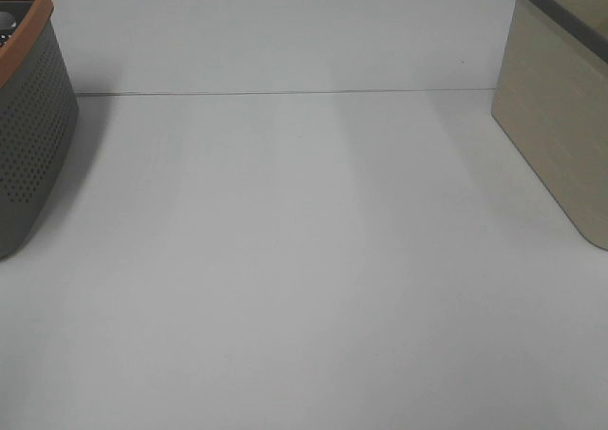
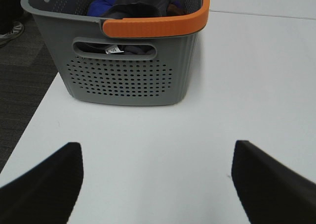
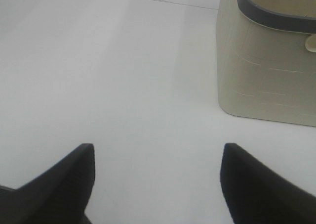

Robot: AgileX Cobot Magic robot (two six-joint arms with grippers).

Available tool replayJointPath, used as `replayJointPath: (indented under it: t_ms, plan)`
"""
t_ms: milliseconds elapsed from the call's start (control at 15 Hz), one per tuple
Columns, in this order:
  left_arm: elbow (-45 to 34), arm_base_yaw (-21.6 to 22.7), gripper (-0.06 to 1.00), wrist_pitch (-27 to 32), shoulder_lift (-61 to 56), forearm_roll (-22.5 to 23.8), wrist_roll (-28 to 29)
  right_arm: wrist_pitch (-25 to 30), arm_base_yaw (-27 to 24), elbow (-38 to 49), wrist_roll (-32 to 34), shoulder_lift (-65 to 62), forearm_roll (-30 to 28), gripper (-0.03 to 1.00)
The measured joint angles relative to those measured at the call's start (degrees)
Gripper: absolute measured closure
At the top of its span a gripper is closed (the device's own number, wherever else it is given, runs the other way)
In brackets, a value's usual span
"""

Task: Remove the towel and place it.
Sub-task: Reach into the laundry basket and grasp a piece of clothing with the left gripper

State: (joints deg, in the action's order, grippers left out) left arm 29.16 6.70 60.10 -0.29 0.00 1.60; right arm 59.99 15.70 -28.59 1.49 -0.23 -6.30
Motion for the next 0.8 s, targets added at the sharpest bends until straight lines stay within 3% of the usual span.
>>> replayJointPath:
  t_ms: [267, 800]
  plan:
    - [0.00, 0.00, 0.18, -0.40, 0.00, 2.86, 0.11, 0.00, 0.00, 0.00, 0.00, 0.00, 0.00, 0.26]
    - [6.19, 0.00, 0.18, -0.74, 4.47, 3.09, 1.43, 0.00, 0.00, 0.00, 0.00, 0.00, 0.00, 0.26]
